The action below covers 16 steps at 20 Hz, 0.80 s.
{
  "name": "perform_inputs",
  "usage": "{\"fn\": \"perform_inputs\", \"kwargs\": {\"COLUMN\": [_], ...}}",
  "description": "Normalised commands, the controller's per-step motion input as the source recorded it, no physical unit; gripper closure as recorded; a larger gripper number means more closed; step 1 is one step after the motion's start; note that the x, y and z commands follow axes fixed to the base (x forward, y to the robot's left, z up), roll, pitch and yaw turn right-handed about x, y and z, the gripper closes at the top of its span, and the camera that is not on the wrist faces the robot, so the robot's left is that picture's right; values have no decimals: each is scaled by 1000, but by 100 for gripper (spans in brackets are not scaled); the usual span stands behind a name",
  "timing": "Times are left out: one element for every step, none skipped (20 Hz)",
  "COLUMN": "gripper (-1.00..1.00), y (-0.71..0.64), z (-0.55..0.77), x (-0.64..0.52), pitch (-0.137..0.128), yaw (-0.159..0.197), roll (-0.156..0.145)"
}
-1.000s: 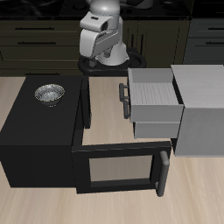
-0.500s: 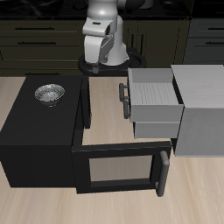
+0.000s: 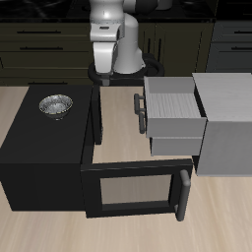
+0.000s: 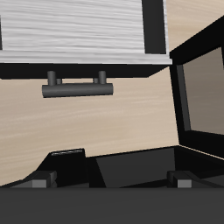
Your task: Close the top and middle drawer of the white cabinet
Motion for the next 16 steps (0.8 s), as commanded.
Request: {"fn": "perform_inputs", "kwargs": {"gripper": [-100,-100,-100,-100,-100,-100,-100,-100,-100,-100,-100,-100,-100,-100,-100,-100], "y": [-30,-96,-97,-42,0,-1,-117,-31,-115,53,-35,-15,-44,73,14,-59], "z": [-170,-133,-66,-73,0,-28,46,-5,53,-24,90,8,-26,-28,-46,33], "x": [21,99,67,38,0,56,89,-14,-16,13,-23,59,53,5,132,228], "pitch": [39,39,-62,-44,0,-93,-22,12,3,0,-98,7,-3,0,-50,-110], "yaw": [93,64,53,138,0,172,-69,-19,-78,0,-88,-62,-78,0,-38,-150], "roll": [-1,-32,-24,28,0,52,-6,19,21,0,77,42,16,0,44,35]}}
